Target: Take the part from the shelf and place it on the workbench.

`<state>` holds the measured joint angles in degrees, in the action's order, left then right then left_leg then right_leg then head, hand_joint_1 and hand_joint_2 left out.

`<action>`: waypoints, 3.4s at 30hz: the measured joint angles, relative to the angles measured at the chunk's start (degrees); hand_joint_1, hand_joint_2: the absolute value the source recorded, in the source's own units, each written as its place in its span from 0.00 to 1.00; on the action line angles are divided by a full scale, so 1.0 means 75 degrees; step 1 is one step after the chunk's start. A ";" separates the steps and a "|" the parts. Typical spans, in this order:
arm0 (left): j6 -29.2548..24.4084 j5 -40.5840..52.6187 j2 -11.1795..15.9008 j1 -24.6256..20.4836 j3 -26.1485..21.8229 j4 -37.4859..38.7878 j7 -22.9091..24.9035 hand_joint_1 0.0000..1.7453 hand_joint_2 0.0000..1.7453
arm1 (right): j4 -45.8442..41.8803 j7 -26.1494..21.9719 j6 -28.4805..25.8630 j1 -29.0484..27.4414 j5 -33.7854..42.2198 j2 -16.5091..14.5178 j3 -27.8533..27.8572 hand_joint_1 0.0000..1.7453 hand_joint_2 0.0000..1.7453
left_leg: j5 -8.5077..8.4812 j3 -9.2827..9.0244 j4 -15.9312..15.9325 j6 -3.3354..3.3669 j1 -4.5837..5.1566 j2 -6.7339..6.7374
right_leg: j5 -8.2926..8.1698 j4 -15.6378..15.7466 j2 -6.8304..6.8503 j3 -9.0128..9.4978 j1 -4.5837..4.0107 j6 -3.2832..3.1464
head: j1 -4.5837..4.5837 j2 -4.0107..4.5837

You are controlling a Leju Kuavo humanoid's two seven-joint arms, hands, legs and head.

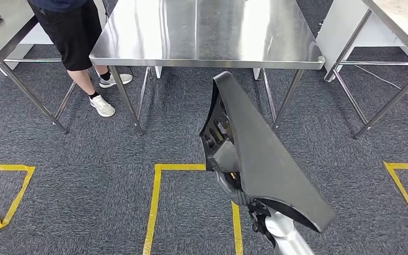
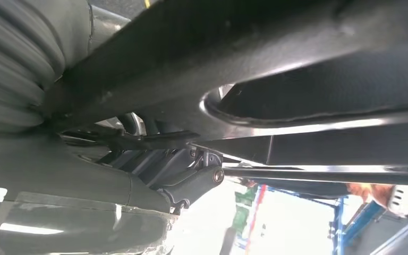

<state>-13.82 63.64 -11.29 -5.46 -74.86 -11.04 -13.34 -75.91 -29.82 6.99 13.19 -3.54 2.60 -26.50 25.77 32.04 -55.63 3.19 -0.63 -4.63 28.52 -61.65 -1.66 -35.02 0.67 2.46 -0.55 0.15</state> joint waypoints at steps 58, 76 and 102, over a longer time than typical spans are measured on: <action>0.0023 0.0055 0.0052 0.0042 0.0011 0.0004 0.0007 0.00 1.00 | -0.0023 -0.0063 0.0010 -0.0133 -0.0012 0.0021 0.0118 1.00 1.00 | -0.0145 0.0711 -0.0546 -0.0247 -0.0013 0.0672 | 0.0451 0.0597 0.0229 0.1197 0.0066 0.0112 | 0.0036 0.0000; 0.0012 0.0065 0.0025 -0.0005 0.0012 0.0012 0.0066 0.00 1.00 | -0.0002 -0.0077 0.0007 -0.0076 -0.0015 0.0028 0.0135 1.00 1.00 | 0.0863 -0.0441 -0.0965 -0.0215 0.0126 0.0487 | -0.0479 0.0473 0.0198 0.0140 -0.0022 -0.0311 | -0.0008 0.0000; 0.0007 -0.0021 0.0034 0.0059 0.0002 0.0030 0.0052 0.00 1.00 | 0.0071 -0.0068 0.0009 -0.0099 -0.0020 -0.0001 0.0118 1.00 1.00 | 0.0851 -0.0519 -0.0428 -0.0113 0.0034 0.0547 | -0.0325 0.0304 0.0245 0.0029 -0.0141 -0.0039 | -0.0017 0.0000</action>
<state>-13.77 63.48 -11.04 -5.02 -74.84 -10.81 -12.95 -75.38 -30.33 7.06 12.44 -3.69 2.58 -25.62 32.15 28.15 -58.85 2.34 -0.37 -0.53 26.09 -59.37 0.17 -34.80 -0.39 2.17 -0.68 0.15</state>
